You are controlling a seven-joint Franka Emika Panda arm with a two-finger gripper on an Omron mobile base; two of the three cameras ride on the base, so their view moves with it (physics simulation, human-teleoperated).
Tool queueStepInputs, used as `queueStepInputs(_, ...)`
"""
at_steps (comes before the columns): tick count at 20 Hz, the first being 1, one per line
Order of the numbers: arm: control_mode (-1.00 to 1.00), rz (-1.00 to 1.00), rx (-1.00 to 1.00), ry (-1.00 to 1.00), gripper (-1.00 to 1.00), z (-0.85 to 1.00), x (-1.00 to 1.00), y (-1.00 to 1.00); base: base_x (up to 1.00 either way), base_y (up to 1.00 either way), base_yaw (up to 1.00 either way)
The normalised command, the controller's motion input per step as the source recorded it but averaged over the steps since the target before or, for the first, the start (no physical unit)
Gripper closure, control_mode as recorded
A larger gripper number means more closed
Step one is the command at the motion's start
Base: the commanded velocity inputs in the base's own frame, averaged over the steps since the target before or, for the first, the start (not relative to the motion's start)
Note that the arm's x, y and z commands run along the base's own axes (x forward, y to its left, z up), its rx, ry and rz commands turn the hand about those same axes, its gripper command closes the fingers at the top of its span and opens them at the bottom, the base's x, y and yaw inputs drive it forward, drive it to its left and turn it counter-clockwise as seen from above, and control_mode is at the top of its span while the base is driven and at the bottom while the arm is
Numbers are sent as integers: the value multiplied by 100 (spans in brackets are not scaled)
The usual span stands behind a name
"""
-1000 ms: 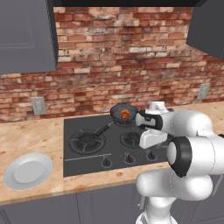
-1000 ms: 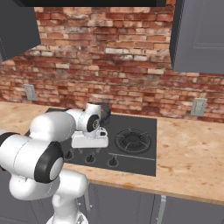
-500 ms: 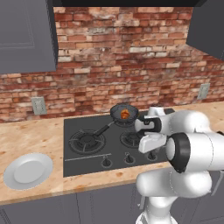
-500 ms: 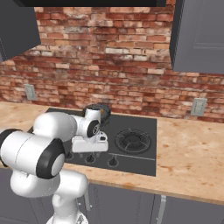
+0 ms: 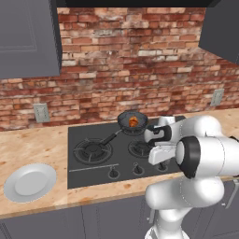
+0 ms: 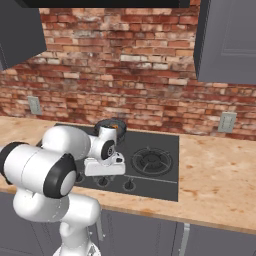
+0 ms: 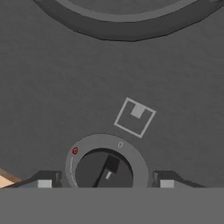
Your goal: Pick the croissant and place it on the pan. Then turn on the stove to warm the croissant.
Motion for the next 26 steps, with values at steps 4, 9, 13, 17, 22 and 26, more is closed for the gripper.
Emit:
queueStepInputs(4, -100, 0, 0, 0, 100, -24, 0, 0, 0, 0, 0)
queueStepInputs(9, -100, 0, 0, 0, 100, -16, -4, 0, 0, 0, 0)
queueStepInputs(13, -100, 0, 0, 0, 100, -10, -9, 1, 0, 0, 0)
queueStepInputs(17, -100, 0, 0, 0, 100, 0, -6, 0, 0, 0, 0)
queueStepInputs(22, -100, 0, 0, 0, 100, -3, -37, 0, 0, 0, 0)
queueStepInputs(26, -100, 0, 0, 0, 100, -2, -1, 0, 0, 0, 0)
